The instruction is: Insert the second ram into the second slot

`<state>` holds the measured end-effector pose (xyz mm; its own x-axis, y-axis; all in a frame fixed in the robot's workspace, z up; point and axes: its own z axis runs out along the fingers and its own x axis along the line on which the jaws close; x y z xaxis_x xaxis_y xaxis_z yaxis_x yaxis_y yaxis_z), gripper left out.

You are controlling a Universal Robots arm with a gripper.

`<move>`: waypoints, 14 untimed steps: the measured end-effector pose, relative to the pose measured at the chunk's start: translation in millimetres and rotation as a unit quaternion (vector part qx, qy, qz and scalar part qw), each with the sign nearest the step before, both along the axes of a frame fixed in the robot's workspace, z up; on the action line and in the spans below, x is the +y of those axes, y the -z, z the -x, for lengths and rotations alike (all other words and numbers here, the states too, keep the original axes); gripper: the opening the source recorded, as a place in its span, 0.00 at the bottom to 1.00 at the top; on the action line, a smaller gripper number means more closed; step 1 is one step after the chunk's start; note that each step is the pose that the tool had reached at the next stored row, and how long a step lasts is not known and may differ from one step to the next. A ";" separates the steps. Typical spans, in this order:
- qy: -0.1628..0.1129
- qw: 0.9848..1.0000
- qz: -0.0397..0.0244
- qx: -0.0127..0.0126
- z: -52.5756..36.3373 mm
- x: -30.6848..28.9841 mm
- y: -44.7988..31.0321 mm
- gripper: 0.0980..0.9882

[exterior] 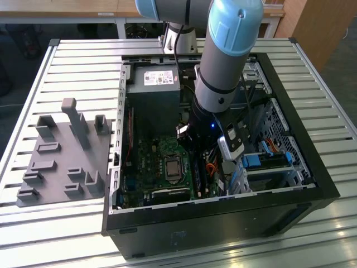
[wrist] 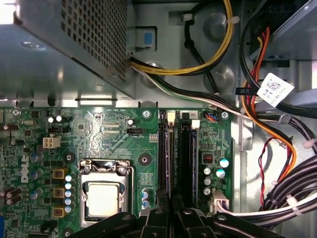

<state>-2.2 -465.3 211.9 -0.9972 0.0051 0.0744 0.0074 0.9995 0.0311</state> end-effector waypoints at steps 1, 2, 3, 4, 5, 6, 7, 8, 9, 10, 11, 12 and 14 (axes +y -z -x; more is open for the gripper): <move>0.001 1.000 0.000 0.000 -0.4 0.0 0.0 0.04; 0.001 1.000 0.000 0.000 -0.4 0.0 0.0 0.04; 0.001 1.000 0.000 0.000 -0.4 0.0 0.0 0.04; 0.001 1.000 0.000 0.000 -0.4 0.0 0.0 0.04; 0.001 1.000 0.000 0.000 -0.4 0.0 -0.2 0.04; 0.001 1.000 -0.001 0.000 -0.2 0.0 -0.5 0.04; 0.001 1.000 -0.001 0.000 0.1 0.0 -0.8 0.04; 0.001 1.000 -0.001 0.000 0.3 0.0 -1.1 0.04; 0.001 1.000 -0.001 0.000 0.3 0.0 -1.2 0.04; 0.001 1.000 -0.001 0.000 0.3 0.0 -1.2 0.04; 0.001 1.000 -0.001 0.000 0.4 0.0 -1.3 0.04; 0.002 1.000 -0.001 0.000 0.4 0.0 -1.2 0.04; 0.003 1.000 -0.001 0.000 0.4 0.0 -1.2 0.04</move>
